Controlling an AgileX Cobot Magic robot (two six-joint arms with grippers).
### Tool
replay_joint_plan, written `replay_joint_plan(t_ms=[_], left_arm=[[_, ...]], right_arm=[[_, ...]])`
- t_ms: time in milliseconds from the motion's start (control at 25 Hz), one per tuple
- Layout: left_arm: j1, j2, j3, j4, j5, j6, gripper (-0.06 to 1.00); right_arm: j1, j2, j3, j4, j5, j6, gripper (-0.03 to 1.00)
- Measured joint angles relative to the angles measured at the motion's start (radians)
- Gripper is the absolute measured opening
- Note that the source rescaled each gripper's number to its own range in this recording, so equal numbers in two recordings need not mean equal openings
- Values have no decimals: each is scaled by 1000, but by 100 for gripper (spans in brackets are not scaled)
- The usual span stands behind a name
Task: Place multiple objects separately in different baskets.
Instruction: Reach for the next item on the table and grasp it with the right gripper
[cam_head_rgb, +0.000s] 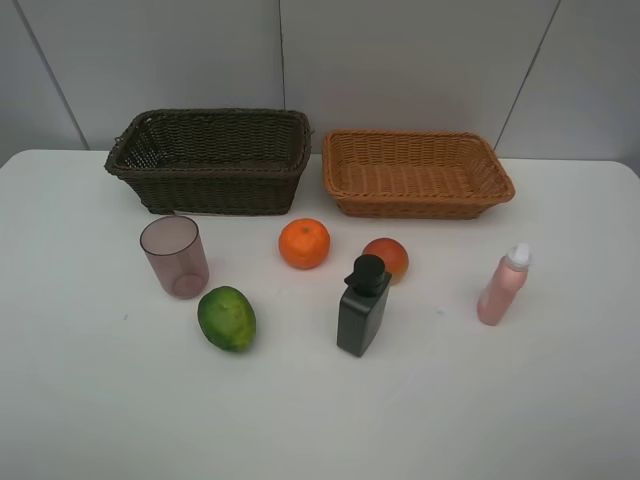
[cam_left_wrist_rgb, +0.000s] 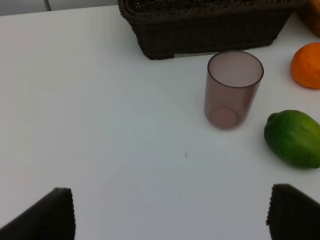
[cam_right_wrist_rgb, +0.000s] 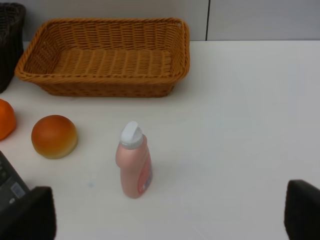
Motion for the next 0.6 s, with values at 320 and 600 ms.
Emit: replay_joint_plan(t_ms=[320,600], left_arm=[[0,0,0,0,0,0,100],[0,0,0,0,0,0,100]], right_arm=[[0,0,3,0,0,0,100],[0,0,3,0,0,0,100]])
